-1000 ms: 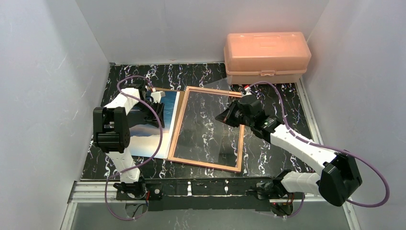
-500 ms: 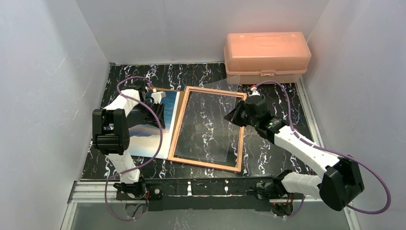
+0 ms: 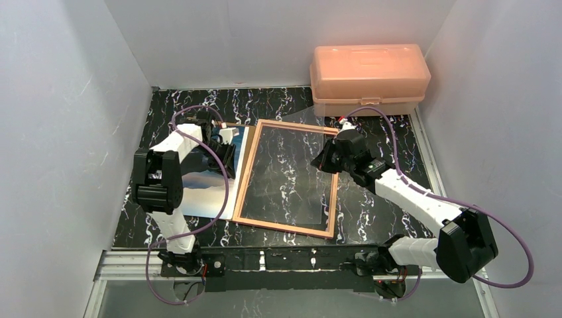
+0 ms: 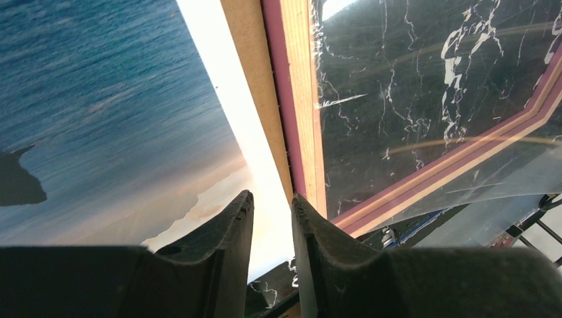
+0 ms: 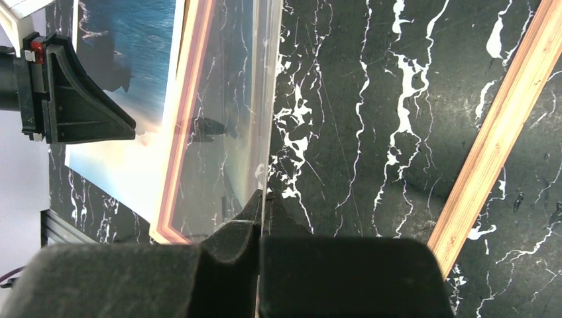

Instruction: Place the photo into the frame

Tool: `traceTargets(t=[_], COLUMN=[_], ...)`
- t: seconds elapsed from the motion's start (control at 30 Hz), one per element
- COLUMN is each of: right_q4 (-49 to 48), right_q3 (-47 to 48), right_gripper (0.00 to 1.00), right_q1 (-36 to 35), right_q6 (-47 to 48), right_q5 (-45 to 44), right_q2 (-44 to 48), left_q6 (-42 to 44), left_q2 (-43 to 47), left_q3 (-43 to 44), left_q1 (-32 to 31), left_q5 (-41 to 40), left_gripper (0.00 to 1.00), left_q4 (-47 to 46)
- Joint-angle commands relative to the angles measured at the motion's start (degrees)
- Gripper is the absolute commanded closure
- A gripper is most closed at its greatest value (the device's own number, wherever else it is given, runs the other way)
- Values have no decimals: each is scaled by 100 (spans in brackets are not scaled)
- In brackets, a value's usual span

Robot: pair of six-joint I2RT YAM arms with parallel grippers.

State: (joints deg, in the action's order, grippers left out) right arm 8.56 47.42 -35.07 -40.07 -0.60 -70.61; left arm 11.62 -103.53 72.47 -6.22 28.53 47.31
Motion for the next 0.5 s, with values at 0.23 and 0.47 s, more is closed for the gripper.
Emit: traceTargets(t=[0.23,0.47], right_q4=[-368,-574], right_q3=[90,-93], right_gripper=[99,99], right_q1=[343,499], right_q6=[334,307], right_q5=[249,390], right_q2=[-61,-130], left_q6=[-202,-219], left_q2=[-309,-514], left_q3=[157,275], left_q1=[-281,-322], left_q5=[93,143], left_gripper=[75,76], left_q4=[-125,-139])
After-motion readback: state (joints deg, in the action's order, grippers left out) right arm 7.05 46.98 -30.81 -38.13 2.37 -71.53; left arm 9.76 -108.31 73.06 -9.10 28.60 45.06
